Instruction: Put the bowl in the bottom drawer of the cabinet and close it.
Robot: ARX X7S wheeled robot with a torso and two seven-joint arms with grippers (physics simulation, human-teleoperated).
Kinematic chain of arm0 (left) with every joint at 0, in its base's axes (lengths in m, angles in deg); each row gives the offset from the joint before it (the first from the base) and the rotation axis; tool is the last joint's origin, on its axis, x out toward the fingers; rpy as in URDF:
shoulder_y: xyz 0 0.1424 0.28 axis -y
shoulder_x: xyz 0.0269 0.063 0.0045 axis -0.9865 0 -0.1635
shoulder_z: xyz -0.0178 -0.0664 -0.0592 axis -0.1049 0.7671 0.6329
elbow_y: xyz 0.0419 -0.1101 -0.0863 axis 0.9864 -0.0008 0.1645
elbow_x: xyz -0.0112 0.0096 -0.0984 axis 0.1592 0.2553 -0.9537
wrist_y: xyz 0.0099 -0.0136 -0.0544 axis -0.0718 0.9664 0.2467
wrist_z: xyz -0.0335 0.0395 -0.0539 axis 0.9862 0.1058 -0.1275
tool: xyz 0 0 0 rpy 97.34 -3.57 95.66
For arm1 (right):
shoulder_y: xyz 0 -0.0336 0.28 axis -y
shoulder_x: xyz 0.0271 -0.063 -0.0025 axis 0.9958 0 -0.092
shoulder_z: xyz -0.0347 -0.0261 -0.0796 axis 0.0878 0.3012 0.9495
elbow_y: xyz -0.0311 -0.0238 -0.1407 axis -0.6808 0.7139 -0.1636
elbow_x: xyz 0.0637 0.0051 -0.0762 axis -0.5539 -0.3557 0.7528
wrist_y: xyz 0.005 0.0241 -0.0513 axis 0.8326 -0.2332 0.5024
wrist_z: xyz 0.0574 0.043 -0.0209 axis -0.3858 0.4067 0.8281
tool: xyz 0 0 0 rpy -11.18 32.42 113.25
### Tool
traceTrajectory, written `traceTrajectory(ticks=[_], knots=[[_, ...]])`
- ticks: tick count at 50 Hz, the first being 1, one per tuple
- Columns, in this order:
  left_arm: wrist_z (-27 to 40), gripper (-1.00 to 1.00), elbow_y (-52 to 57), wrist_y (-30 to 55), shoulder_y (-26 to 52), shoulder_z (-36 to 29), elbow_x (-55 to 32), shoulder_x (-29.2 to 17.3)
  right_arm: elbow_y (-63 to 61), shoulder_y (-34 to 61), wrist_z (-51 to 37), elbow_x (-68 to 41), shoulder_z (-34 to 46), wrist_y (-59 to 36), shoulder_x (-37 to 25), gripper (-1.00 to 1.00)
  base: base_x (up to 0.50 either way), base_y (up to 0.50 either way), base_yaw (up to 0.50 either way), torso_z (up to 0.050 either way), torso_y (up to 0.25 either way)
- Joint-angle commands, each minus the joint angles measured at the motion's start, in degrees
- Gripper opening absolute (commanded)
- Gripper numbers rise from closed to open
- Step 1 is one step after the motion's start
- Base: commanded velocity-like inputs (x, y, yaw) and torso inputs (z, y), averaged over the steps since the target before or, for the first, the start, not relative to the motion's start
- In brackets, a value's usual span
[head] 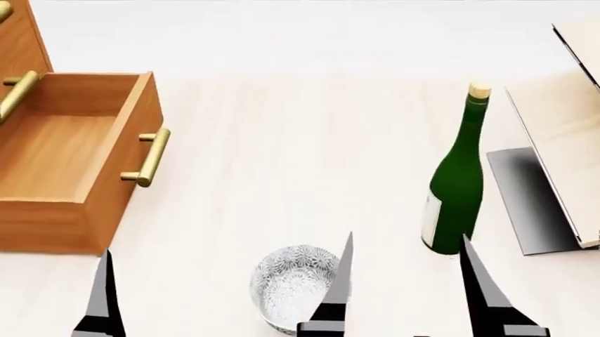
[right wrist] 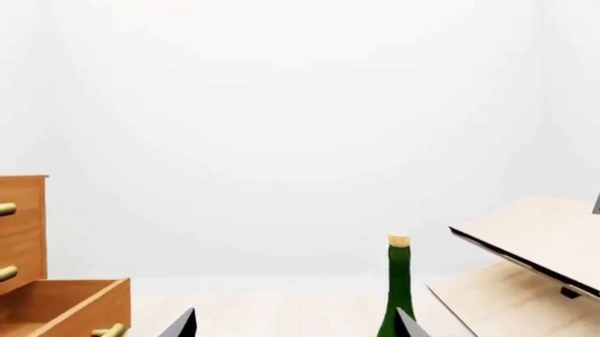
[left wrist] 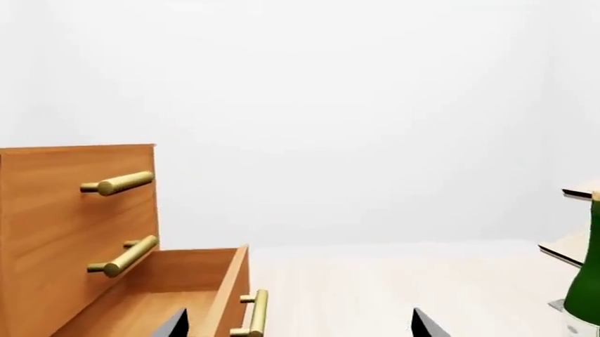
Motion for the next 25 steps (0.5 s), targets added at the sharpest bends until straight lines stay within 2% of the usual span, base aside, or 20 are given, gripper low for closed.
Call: traceTrajectory(ticks=[1, 13, 20, 25], knots=[[-1.3, 1.0, 1.5, -1.0, -0.3, 1.2, -0.9, 0.9, 1.2, 0.6, 1.7, 0.0, -1.0, 0.7, 0.5, 1.0, 0.5, 0.0, 0.0, 0.0, 0.0], [-0.6, 1.0, 1.6, -0.7, -0.1, 0.7, -1.3, 0.4, 1.7, 0.5, 1.0, -0.9, -1.2, 1.8, 0.2, 1.0, 0.5, 0.0, 0.0, 0.0, 0.001], [-0.2, 1.0, 1.7, -0.8, -0.1, 0.5, -1.6, 0.1, 1.6, 0.6, 0.3, 1.4, 0.6, 1.2, -1.0, 1.0, 0.0, 0.0, 0.0, 0.0, 0.0], [0.0, 1.0, 1.6, -1.0, -0.2, 0.3, -1.7, -0.2, 1.4, 0.7, 0.3, 2.0, 1.6, 0.8, -1.6, 1.0, 0.0, 0.46, 0.0, 0.0, 0.0]])
